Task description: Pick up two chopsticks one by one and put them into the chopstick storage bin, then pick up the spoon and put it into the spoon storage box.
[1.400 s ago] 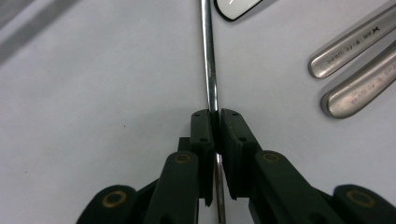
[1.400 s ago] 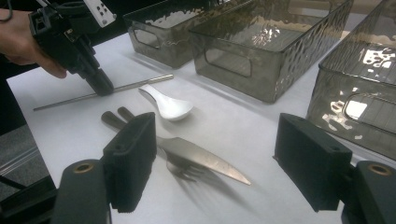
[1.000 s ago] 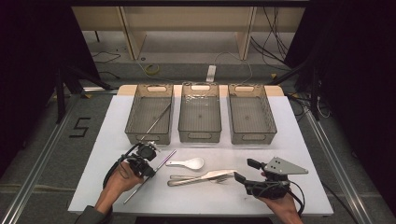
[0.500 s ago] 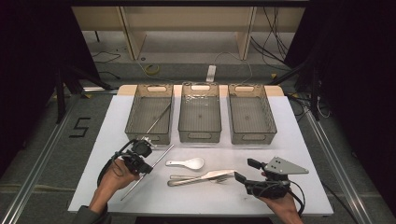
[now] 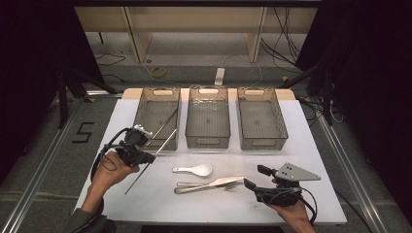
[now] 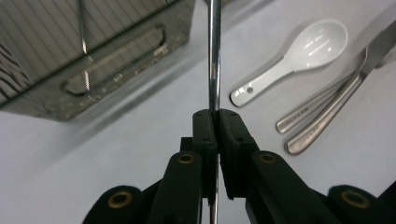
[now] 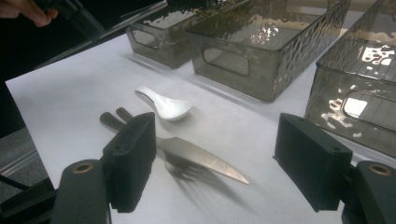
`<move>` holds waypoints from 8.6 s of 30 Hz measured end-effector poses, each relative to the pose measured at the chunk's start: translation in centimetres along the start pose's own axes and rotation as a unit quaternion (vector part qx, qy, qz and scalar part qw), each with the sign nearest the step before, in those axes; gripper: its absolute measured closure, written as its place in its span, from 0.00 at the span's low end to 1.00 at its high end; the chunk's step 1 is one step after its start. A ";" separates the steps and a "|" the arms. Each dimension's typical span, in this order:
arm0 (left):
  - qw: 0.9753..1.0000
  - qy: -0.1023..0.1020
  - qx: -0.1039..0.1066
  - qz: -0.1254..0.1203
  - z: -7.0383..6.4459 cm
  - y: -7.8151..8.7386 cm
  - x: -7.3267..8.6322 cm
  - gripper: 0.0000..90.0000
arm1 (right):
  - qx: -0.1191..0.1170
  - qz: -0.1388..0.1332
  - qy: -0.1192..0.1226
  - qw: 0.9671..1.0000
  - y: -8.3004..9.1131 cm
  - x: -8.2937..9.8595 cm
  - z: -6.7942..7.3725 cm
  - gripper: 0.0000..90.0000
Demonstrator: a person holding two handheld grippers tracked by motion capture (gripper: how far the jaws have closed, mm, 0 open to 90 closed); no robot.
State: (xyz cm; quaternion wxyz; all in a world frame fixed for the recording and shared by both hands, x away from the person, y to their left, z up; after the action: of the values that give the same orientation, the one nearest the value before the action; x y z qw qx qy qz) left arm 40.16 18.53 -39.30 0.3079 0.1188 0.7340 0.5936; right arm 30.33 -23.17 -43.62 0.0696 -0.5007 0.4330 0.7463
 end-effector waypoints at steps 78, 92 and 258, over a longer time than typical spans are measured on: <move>0.981 0.092 -0.062 -0.157 11.5 -1.8 -9.8 0.94 | -0.010 0.001 -0.008 1.000 -0.2 0.1 -0.1 0.33; 0.983 0.106 -0.063 -0.134 11.9 -3.6 -9.3 0.94 | -0.010 0.000 -0.006 1.000 -0.1 0.1 -0.1 0.33; 0.980 -0.196 0.019 0.012 -5.4 -9.0 -5.2 0.95 | -0.014 0.007 0.008 1.000 -0.1 0.0 0.1 0.33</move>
State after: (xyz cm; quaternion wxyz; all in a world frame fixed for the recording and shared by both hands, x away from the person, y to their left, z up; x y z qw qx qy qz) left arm 42.72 9.05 -45.62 0.4361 0.2478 0.6692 0.5483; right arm 30.37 -23.04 -43.70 0.0537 -0.5042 0.4267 0.7489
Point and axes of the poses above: each handheld gripper's, and its own axes: y roughly backward along the jaws, x roughly out of its underside, z roughly to its left, the point moved 1 cm from there along -y, roughly forward along the jaws, and after that the axes turned 10 degrees about z, right-handed, at the moved point
